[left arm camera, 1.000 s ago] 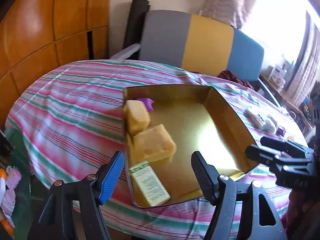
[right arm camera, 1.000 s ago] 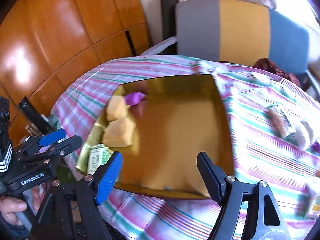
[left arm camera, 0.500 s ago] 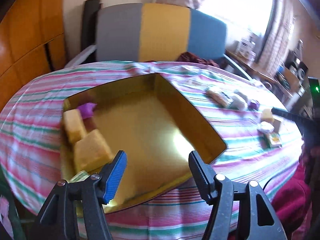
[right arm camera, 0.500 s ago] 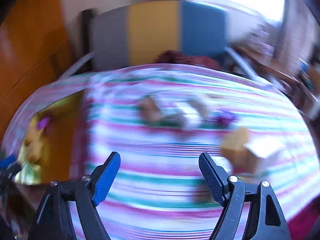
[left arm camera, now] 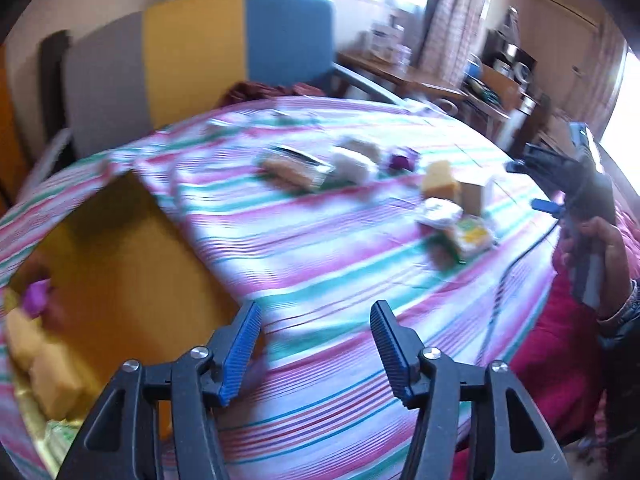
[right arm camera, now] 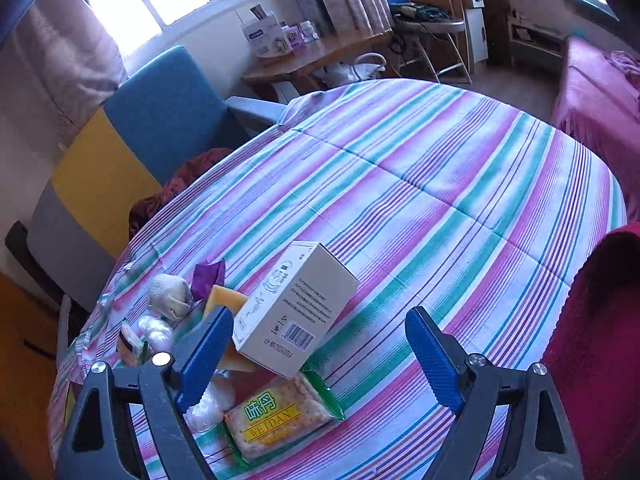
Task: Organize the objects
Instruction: 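Move both tools back toward the remaining items, then grasp the wrapped white bundle with the left gripper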
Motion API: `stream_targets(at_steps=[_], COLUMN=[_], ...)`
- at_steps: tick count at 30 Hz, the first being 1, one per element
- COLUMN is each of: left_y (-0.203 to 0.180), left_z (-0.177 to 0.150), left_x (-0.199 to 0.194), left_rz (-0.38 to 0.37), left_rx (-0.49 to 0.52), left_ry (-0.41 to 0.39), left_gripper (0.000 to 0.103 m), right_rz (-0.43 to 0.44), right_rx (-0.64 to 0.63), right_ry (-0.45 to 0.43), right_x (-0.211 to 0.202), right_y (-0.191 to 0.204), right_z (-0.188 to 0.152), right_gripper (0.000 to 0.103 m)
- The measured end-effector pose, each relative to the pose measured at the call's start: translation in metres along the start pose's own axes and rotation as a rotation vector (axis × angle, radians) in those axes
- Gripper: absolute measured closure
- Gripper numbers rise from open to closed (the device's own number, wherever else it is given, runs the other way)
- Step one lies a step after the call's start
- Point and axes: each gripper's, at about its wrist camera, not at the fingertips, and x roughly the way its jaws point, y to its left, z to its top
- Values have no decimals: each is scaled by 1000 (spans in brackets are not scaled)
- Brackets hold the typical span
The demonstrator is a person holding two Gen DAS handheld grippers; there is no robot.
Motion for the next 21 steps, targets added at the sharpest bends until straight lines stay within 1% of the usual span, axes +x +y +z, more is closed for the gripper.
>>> stream_targets(at_steps=[4,7,9,12,15,17,21], left_y=[-27,-43,-55,-74,-89,-98,-114], left_z=[16,30,42,59,75,85,101], left_x=[29,50,64,84,100,110,138], left_rz=[-103,-194,-232,-264,-279,-276,-262], left_rx=[18,-8,-20,-17,-12,-5,19], left_ry=[50,89,113,131,140,138,162], left_gripper=[46,46,46,46,46,45,45], right_rz=[27,35,40,49,58,62,71], right_rx=[7,-2,-3,9,27,34,34], right_ry=[31,38,42,43,40,46,59], right_x=[4,7,7,7,7,8,12], right_y=[0,1,0,-2,-5,-7,-6], right_z=[-3,-7,-9,-8,-6,-6,-6], right_gripper=[14,14,14,13,12,12,12])
